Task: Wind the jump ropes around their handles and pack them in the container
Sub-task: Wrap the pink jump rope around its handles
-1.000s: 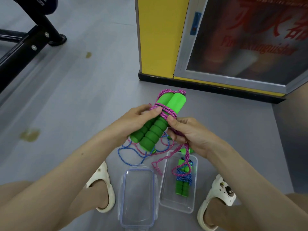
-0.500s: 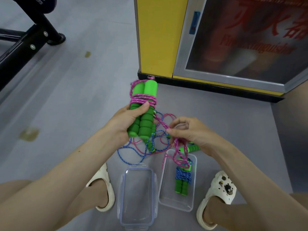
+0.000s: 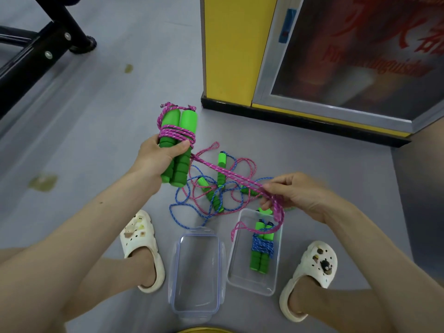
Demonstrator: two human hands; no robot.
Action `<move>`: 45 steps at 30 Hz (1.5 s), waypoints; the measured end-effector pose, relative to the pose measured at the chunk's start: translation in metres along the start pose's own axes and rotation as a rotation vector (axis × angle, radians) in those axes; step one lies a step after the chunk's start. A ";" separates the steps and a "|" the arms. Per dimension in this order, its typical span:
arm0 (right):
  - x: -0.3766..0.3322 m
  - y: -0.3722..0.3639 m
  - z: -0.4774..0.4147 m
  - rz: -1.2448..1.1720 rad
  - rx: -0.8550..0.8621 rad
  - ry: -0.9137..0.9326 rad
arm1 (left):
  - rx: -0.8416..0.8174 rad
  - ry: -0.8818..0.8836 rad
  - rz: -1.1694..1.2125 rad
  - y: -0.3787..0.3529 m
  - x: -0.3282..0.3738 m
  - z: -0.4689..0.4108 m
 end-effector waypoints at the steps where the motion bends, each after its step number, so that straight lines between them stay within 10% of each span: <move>1: 0.000 0.002 0.002 -0.045 0.003 -0.012 | 0.021 -0.002 0.018 0.003 0.000 0.000; 14: 0.026 0.044 0.006 -0.505 0.638 -0.024 | 0.147 -0.003 0.131 0.029 0.004 -0.008; 20: 0.028 0.049 0.008 -0.355 0.752 -0.032 | 0.244 -0.115 0.151 0.037 0.019 -0.006; 31: 0.031 0.051 0.008 0.267 0.570 -0.091 | 0.113 -0.014 0.095 0.023 0.008 -0.006; 45: -0.029 -0.032 -0.029 0.043 0.204 0.280 | -0.417 0.032 0.104 -0.077 0.011 0.030</move>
Point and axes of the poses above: each hand's wrist, its own z-axis away from the middle knuckle, its own y-axis out of the back of the hand, x = y × z, the point moved 4 cm from there along -z, towards the middle knuckle, and after that the axes turned 11 degrees about -x, right-handed, at the moved point
